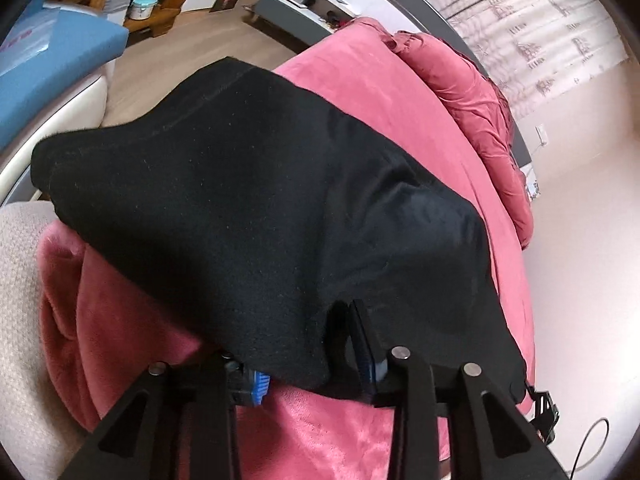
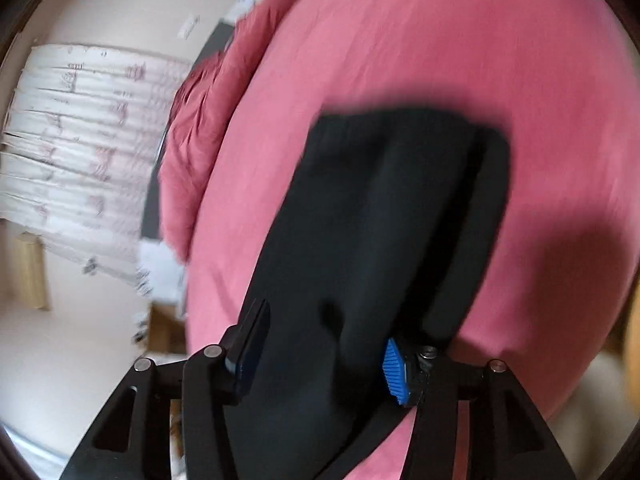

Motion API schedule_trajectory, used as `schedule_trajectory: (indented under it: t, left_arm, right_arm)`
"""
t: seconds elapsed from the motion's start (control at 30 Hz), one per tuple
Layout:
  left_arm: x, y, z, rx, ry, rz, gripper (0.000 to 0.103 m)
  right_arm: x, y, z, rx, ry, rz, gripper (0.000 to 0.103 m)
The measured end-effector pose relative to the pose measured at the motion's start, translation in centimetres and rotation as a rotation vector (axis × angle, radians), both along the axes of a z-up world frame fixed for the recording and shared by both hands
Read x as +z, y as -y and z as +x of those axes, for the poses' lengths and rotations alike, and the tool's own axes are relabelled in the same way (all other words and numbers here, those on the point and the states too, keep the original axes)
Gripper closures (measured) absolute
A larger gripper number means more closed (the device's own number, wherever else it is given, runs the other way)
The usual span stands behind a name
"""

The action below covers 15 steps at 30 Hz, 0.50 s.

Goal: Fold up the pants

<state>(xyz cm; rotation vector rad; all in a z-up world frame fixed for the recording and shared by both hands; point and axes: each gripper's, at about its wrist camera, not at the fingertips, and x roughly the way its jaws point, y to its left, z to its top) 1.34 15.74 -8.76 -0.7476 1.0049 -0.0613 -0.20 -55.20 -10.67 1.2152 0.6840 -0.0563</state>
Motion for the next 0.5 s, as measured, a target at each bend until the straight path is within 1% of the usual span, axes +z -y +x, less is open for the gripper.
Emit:
schedule_trajectory:
  t: [0.07, 0.1, 0.13, 0.2, 0.23, 0.27, 0.3, 0.37, 0.43, 0.47, 0.5]
  left_arm:
    - [-0.1, 0.2, -0.5, 0.023, 0.011, -0.030, 0.068]
    - [-0.2, 0.3, -0.6, 0.024, 0.018, -0.051, 0.068]
    - [-0.1, 0.2, -0.8, 0.020, 0.022, -0.054, 0.068]
    - [0.1, 0.3, -1.0, 0.016, 0.023, -0.030, 0.071]
    - [0.1, 0.3, -1.0, 0.017, 0.017, -0.016, 0.074]
    - [0.1, 0.2, -1.0, 0.021, 0.011, -0.011, 0.078]
    - [0.1, 0.0, -1.1, 0.026, 0.005, -0.007, 0.082]
    - [0.4, -0.7, -1.4, 0.041, 0.013, -0.039, 0.088]
    - [1.0, -1.4, -1.9, 0.050, 0.027, -0.058, 0.090]
    - [1.2, -1.7, -2.0, 0.051, 0.031, -0.058, 0.091]
    - [1.2, -1.7, -2.2, 0.047, 0.032, -0.055, 0.091]
  right_arm:
    - [-0.7, -3.3, 0.5, 0.076, -0.011, 0.008, 0.050]
    - [-0.9, -5.0, 0.8, 0.108, -0.014, -0.008, 0.050]
    - [-0.7, -6.4, 0.8, 0.134, -0.020, -0.038, 0.052]
    - [0.1, -8.6, 1.1, 0.192, -0.062, -0.151, 0.078]
    - [0.4, -9.6, 1.5, 0.234, -0.090, -0.220, 0.095]
    - [0.9, -10.1, 1.7, 0.244, -0.088, -0.256, 0.095]
    - [1.2, -10.3, 1.9, 0.245, -0.077, -0.273, 0.095]
    - [2.5, -10.1, 1.5, 0.227, -0.045, -0.262, 0.095]
    - [3.3, -9.9, 0.6, 0.220, -0.026, -0.253, 0.095]
    - [3.5, -10.0, 0.8, 0.229, -0.034, -0.264, 0.095]
    - [3.5, -9.9, 2.2, 0.237, -0.051, -0.279, 0.095]
